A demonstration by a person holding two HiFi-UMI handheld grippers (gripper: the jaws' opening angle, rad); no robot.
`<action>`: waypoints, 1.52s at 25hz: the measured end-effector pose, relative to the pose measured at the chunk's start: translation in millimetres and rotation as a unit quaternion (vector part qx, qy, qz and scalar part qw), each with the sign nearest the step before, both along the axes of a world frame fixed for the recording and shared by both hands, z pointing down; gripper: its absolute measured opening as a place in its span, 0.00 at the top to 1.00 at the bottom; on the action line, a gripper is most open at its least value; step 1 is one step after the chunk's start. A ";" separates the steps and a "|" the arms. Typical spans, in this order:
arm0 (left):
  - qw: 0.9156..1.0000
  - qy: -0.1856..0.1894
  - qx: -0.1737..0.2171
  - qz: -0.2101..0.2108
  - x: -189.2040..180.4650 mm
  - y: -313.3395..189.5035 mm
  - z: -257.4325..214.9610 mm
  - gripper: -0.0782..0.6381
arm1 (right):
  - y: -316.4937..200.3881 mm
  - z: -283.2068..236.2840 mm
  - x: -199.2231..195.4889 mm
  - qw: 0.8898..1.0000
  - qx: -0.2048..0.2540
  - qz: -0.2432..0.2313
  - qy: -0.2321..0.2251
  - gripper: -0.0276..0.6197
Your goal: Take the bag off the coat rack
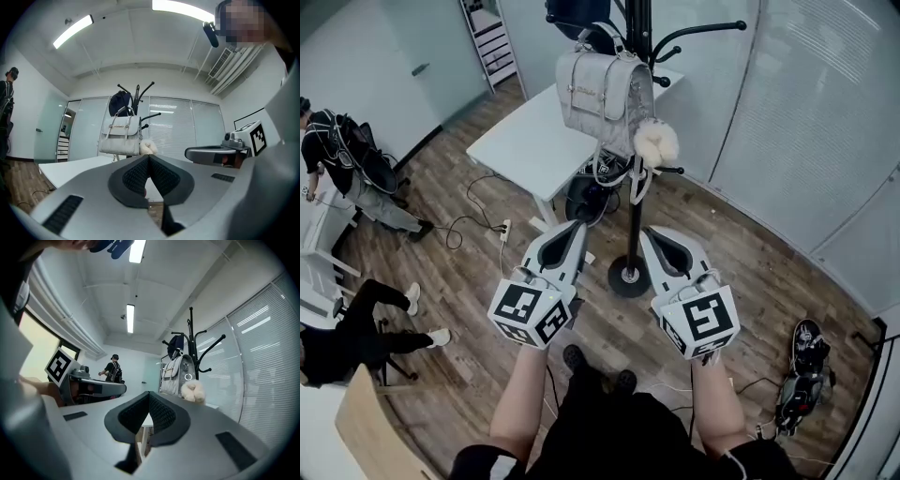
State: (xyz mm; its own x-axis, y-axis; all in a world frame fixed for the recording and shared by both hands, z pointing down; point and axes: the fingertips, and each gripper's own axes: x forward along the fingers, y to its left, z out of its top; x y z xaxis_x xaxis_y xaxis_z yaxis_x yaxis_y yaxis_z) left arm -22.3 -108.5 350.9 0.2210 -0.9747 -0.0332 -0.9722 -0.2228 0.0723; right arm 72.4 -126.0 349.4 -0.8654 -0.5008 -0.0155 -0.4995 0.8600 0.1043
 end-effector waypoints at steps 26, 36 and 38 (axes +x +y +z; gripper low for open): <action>0.996 0.006 0.040 0.084 -58.6 -81.3 -22.5 0.87 | -63.0 -24.1 -60.0 0.995 0.028 0.096 0.015 0.91; 0.990 0.002 0.069 0.121 -101.6 -127.8 -43.0 0.87 | -96.1 -51.3 -88.4 0.983 0.063 0.170 0.016 0.84; 0.989 0.003 0.074 0.131 -110.1 -134.0 -46.4 0.87 | -99.2 -58.6 -90.0 0.979 0.070 0.189 0.010 0.81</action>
State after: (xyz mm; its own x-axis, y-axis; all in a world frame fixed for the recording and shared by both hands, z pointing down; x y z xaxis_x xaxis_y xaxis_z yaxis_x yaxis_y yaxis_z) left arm -132.4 -242.5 304.5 0.4639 -0.8689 -0.1726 -0.8798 -0.4747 0.0252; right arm -17.5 -225.2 290.8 -0.6196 -0.7795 -0.0927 -0.7761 0.5907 0.2208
